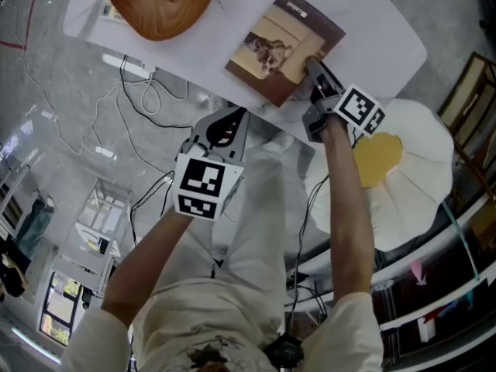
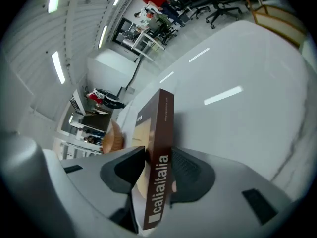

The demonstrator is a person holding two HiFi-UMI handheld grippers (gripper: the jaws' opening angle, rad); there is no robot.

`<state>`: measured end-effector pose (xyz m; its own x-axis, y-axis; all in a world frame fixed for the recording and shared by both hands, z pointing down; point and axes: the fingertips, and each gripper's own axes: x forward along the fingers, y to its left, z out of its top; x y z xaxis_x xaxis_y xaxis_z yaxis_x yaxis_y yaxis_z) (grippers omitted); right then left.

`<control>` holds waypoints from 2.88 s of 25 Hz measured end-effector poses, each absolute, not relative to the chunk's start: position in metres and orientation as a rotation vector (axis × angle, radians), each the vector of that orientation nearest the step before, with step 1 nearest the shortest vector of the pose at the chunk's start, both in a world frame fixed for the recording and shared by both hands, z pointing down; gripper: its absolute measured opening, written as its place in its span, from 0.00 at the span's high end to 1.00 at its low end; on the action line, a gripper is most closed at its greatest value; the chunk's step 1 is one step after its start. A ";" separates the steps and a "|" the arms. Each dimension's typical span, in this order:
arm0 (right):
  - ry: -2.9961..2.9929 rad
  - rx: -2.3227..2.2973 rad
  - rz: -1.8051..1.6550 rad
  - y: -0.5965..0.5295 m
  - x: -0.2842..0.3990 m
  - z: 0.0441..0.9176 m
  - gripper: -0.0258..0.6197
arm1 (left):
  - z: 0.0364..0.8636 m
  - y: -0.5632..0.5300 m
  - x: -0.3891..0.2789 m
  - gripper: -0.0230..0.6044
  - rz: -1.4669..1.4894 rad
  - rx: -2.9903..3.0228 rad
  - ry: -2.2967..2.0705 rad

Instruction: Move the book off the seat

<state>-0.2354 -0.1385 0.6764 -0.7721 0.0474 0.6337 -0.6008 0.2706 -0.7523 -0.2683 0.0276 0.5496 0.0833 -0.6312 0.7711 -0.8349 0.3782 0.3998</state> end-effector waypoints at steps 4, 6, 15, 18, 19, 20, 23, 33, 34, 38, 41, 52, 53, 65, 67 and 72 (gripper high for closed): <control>-1.942 0.591 1.293 -0.142 -0.223 0.692 0.74 | 0.548 0.029 -0.269 0.94 0.246 1.330 -1.626; -1.933 0.598 1.269 -0.140 -0.222 0.692 0.74 | 0.547 0.030 -0.269 0.94 0.242 1.332 -1.628; -1.944 0.580 1.386 -0.125 -0.219 0.658 0.77 | 0.533 0.035 -0.267 0.94 0.236 1.338 -1.652; -1.956 0.577 1.381 -0.120 -0.215 0.640 0.81 | 0.522 0.038 -0.265 0.94 0.234 1.336 -1.658; -1.959 0.577 1.377 -0.119 -0.213 0.635 0.82 | 0.518 0.038 -0.264 0.94 0.235 1.341 -1.662; -1.964 0.576 1.369 -0.118 -0.211 0.628 0.83 | 0.513 0.037 -0.263 0.94 0.235 1.349 -1.666; -1.979 0.564 1.358 -0.115 -0.207 0.605 0.87 | 0.494 0.038 -0.259 0.94 0.237 1.365 -1.673; -2.017 0.489 1.342 -0.100 -0.197 0.524 0.91 | 0.430 0.045 -0.250 0.94 0.230 1.379 -1.710; -2.024 0.466 1.343 -0.098 -0.197 0.515 0.91 | 0.423 0.044 -0.249 0.94 0.231 1.383 -1.716; -2.065 0.379 1.349 -0.090 -0.194 0.477 0.91 | 0.395 0.043 -0.246 0.94 0.223 1.386 -1.748; -2.089 0.394 1.384 -0.090 -0.186 0.448 0.91 | 0.378 0.047 -0.243 0.94 0.227 1.385 -1.760; -2.223 0.333 1.584 -0.070 -0.148 0.328 0.95 | 0.310 0.051 -0.202 0.94 0.275 1.481 -1.760; -2.231 0.332 1.585 -0.068 -0.143 0.322 0.95 | 0.304 0.050 -0.198 0.94 0.280 1.492 -1.760; -2.352 0.240 1.565 -0.065 -0.074 0.229 0.95 | 0.215 0.024 -0.136 0.94 0.295 1.618 -1.743; -2.376 0.240 1.539 -0.069 -0.062 0.212 0.95 | 0.198 0.016 -0.124 0.94 0.280 1.664 -1.735; -2.446 0.287 1.442 -0.075 -0.029 0.170 0.95 | 0.158 -0.002 -0.092 0.94 0.293 1.772 -1.712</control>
<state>-0.0285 -0.0747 0.1695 -0.9390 -0.0253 0.3429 -0.3122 0.4804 -0.8196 -0.0918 -0.0021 0.1576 0.1234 -0.8095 0.5740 -0.9543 0.0618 0.2924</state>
